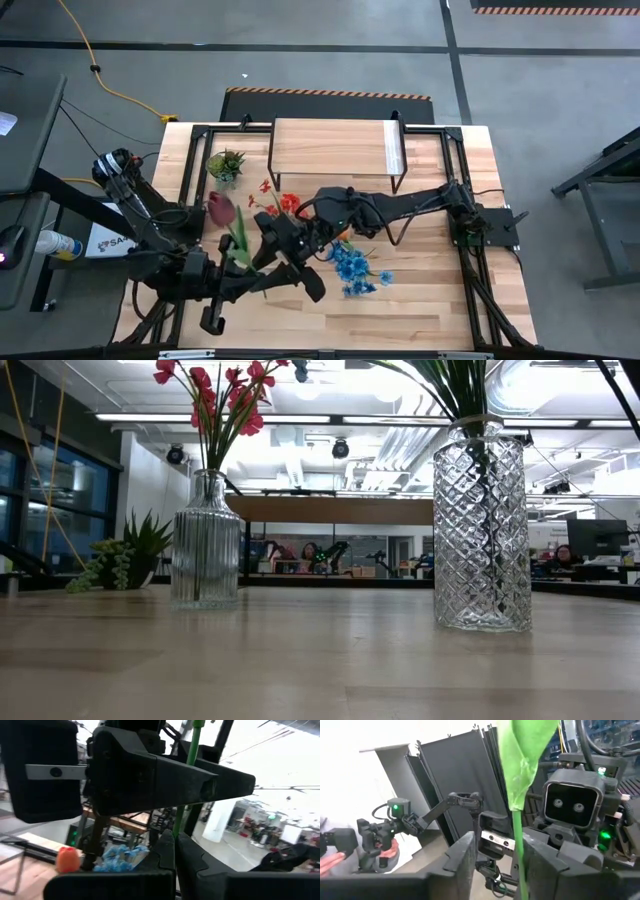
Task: Pick and place flowers into a vace then onto a shelf
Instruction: Put the dark red flower into the left transparent vase
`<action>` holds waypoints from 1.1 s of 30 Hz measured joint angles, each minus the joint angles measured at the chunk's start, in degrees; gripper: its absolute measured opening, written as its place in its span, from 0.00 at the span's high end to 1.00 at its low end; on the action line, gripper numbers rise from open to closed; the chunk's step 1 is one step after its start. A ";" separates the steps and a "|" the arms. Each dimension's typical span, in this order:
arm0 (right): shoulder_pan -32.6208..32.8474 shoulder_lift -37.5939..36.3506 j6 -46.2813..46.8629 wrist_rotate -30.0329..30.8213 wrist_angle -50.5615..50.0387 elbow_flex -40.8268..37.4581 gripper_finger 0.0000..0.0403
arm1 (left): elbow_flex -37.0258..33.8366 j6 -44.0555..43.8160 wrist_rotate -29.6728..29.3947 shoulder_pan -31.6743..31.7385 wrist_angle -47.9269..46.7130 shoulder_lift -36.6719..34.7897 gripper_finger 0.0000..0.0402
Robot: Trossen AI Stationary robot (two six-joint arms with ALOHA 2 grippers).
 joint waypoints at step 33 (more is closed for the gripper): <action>-2.42 -0.52 4.88 -6.92 2.66 0.20 0.62 | -0.04 10.18 -13.23 -4.59 0.37 -3.17 0.93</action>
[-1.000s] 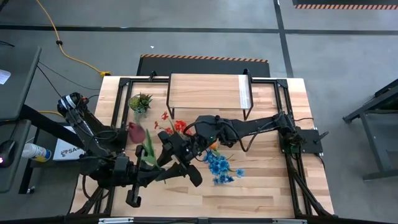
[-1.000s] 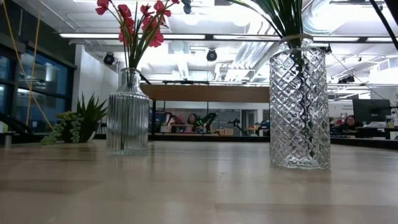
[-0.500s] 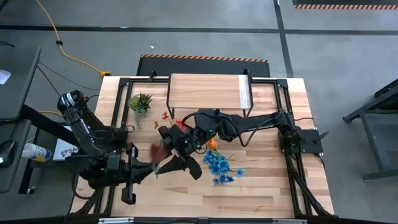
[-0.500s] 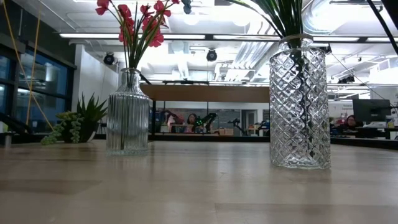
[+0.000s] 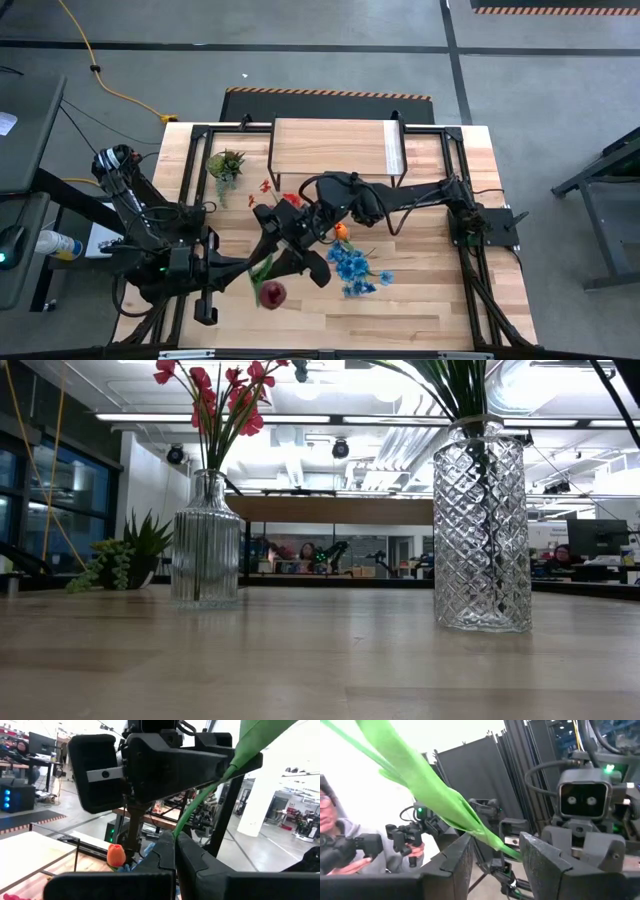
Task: Pick and place flowers into a vace then onto a shelf
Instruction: Put the dark red flower into the left transparent vase
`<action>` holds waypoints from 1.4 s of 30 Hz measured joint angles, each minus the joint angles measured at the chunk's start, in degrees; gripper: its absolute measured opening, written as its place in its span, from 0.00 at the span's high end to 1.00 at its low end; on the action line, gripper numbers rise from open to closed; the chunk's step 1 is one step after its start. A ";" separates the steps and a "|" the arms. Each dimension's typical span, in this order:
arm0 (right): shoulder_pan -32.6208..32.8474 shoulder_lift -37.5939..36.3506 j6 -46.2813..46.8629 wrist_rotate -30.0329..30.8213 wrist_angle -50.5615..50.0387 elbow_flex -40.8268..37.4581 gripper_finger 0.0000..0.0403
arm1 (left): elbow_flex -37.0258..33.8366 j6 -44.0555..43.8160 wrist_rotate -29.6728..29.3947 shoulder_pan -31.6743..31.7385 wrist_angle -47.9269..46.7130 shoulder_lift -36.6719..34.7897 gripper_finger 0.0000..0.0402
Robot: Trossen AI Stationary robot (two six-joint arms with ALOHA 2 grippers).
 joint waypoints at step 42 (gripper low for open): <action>-12.87 -5.19 6.37 -14.19 2.95 -0.11 0.62 | 0.11 3.24 12.17 0.04 3.82 -2.40 0.93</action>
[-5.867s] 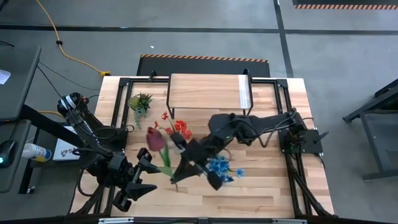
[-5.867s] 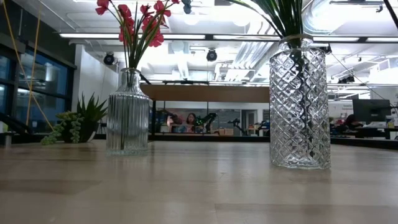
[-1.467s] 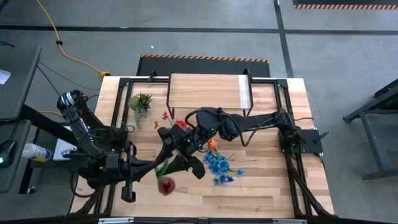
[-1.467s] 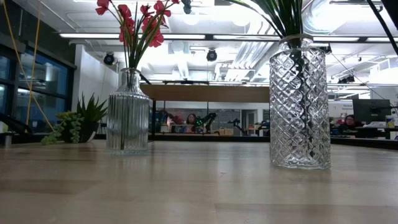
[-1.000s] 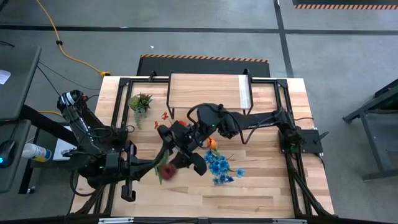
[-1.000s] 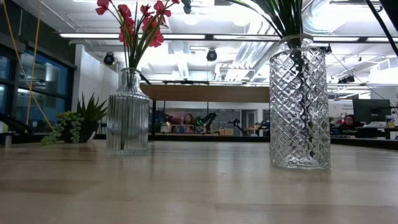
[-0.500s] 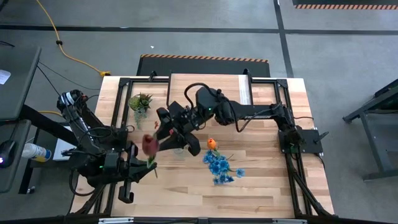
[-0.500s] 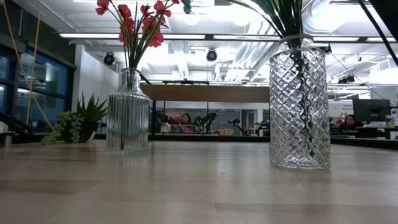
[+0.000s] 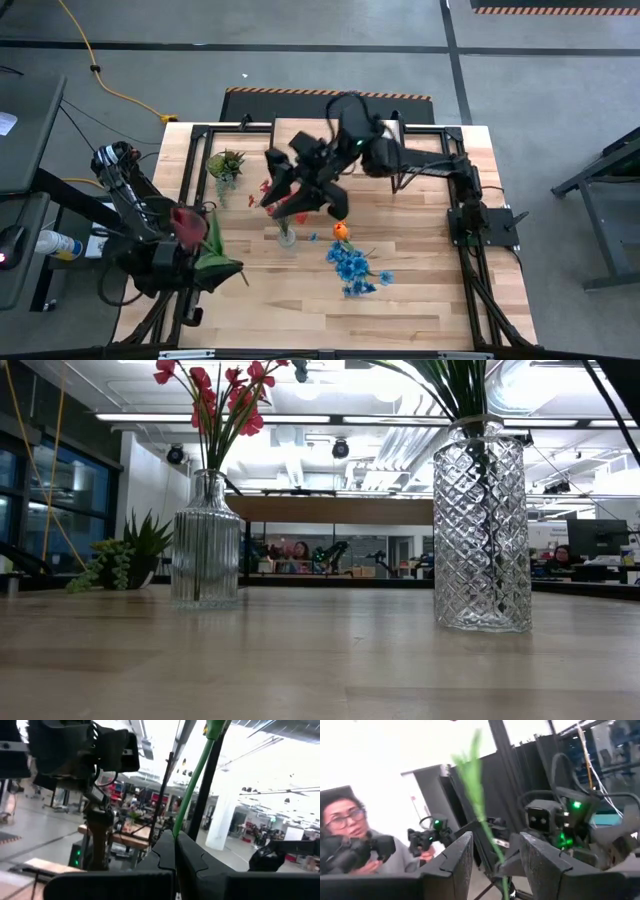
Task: Pick and place flowers into a vace then onto a shelf
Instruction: Put the dark red flower into the left transparent vase
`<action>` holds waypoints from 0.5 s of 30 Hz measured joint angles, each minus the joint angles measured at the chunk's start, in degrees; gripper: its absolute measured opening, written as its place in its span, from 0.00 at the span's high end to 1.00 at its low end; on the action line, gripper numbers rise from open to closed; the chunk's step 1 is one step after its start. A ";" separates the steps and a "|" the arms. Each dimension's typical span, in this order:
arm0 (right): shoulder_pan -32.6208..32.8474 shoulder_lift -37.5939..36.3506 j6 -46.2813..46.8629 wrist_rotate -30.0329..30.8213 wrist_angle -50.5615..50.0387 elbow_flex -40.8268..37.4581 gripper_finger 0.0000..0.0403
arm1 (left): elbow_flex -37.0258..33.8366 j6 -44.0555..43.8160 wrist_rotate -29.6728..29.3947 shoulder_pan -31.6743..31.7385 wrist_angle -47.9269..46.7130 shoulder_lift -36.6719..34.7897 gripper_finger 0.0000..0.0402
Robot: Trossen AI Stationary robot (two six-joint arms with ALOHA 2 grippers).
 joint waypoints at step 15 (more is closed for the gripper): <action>0.32 -5.28 -1.11 -23.51 -12.73 0.07 0.62 | -0.02 9.03 26.66 0.00 4.42 -2.14 0.93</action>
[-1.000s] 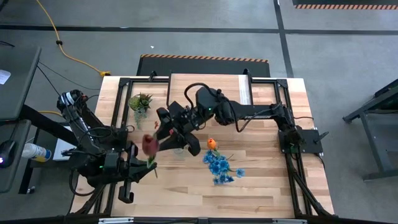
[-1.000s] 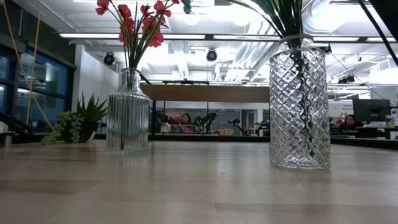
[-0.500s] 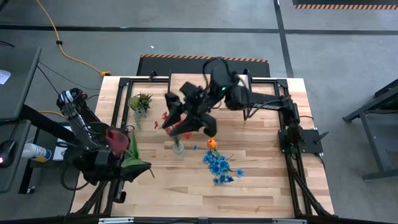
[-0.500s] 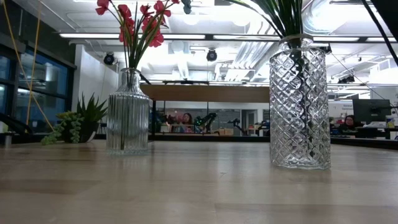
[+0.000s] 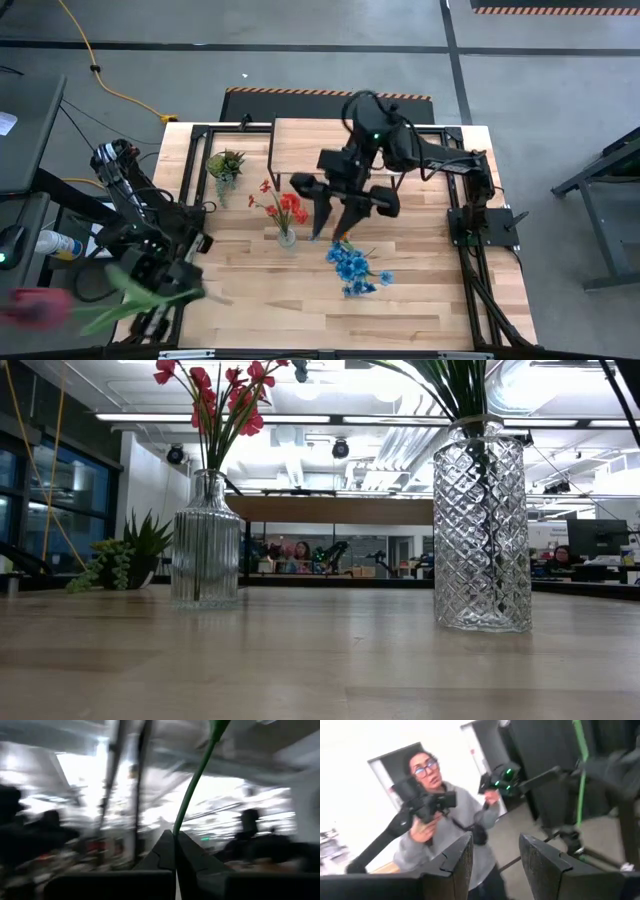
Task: Pick and place flowers into a vace then onto a shelf
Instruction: Put the dark red flower into the left transparent vase
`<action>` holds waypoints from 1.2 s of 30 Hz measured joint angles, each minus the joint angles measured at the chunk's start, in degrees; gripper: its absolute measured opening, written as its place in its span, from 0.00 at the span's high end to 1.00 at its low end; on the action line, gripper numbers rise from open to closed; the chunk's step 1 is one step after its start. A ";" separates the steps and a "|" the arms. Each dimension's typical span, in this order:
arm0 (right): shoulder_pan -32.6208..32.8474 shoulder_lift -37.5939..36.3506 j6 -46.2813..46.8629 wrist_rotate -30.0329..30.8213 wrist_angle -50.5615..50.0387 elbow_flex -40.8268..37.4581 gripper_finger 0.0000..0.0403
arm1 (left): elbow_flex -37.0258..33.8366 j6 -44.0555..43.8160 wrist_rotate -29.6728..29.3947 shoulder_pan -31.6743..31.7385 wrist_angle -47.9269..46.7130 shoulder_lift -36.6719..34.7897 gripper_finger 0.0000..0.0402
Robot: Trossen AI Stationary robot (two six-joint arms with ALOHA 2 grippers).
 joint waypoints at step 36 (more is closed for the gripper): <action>4.58 0.09 -13.37 5.51 -19.83 0.00 0.62 | -0.04 -15.17 -23.62 1.50 -10.09 0.42 0.93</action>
